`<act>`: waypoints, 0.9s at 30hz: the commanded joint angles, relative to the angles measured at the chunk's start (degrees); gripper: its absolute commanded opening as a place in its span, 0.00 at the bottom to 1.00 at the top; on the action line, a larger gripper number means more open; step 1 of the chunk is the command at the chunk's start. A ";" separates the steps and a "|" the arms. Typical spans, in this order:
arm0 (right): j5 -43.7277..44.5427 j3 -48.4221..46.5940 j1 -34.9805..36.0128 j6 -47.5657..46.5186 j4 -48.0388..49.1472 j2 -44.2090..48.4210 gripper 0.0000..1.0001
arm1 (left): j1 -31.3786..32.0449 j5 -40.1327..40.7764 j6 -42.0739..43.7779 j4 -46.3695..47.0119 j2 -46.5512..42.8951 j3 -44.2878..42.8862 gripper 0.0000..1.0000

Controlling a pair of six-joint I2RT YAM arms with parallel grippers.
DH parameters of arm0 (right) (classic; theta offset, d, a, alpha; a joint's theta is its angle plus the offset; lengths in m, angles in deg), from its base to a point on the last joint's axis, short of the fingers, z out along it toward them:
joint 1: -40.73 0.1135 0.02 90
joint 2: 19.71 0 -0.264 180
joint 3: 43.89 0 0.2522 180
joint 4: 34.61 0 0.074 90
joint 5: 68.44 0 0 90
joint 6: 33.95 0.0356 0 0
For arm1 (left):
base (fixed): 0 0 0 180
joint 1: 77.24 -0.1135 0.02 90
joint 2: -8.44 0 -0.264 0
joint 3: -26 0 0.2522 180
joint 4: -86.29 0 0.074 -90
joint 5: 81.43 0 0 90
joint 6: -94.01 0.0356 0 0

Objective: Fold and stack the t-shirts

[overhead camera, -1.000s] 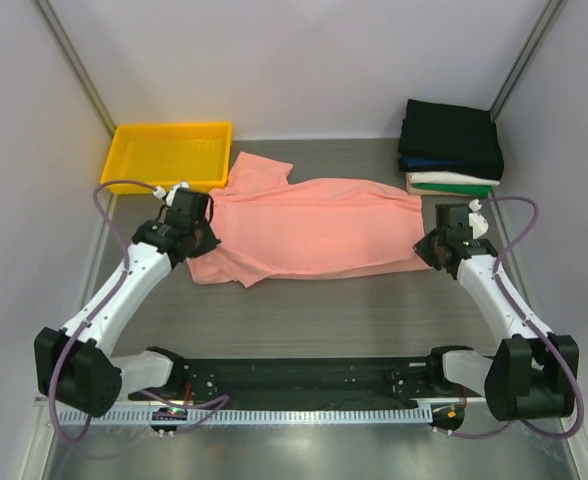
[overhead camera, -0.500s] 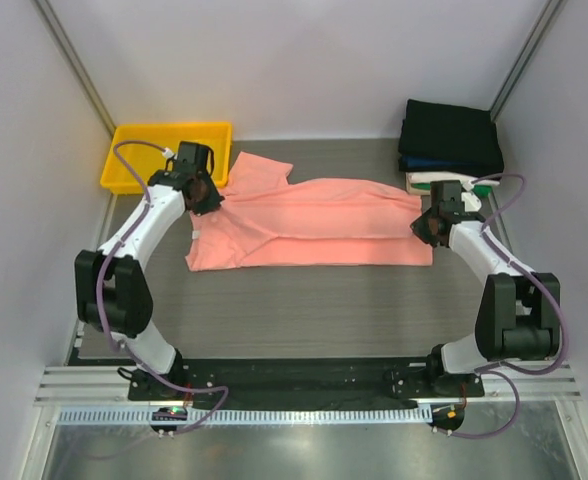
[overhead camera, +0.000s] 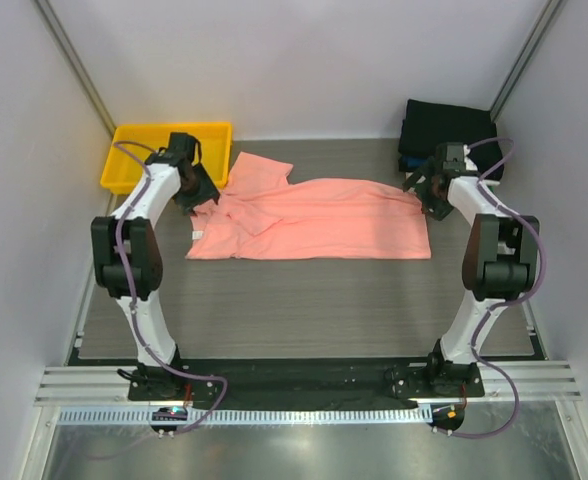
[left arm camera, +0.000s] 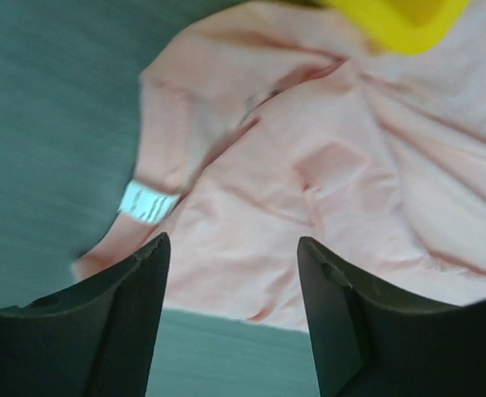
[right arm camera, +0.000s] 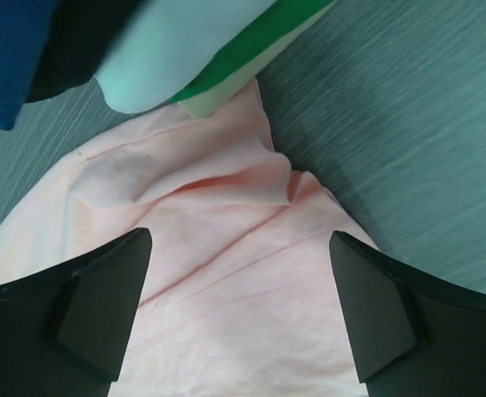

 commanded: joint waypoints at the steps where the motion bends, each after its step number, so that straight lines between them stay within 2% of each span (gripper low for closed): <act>1: 0.75 0.13 -1.76 -3.18 -4.07 8.23 0.96 | -1.52 -0.13 -1.79 0.63 -12.86 7.36 0.65; 6: -0.81 14.20 -1.85 -3.35 -1.80 22.80 0.96 | -2.05 -0.56 -4.34 6.43 -25.27 24.67 0.67; 7: -1.87 19.10 -1.85 -3.35 -0.40 24.40 0.96 | -2.05 -1.35 -5.04 8.88 -28.51 30.36 0.67; 11: -7.76 28.28 -2.20 -3.62 2.86 28.19 0.91 | -2.05 -2.50 -7.06 14.44 -33.28 40.14 0.71; 17: -11.19 31.72 -3.79 -5.20 6.03 25.40 0.85 | -2.13 -2.33 -7.94 18.74 -32.41 44.21 0.71; 27: -11.81 28.82 -5.19 -5.38 9.28 17.48 0.79 | -2.31 1.19 -7.77 22.52 -24.25 41.75 0.71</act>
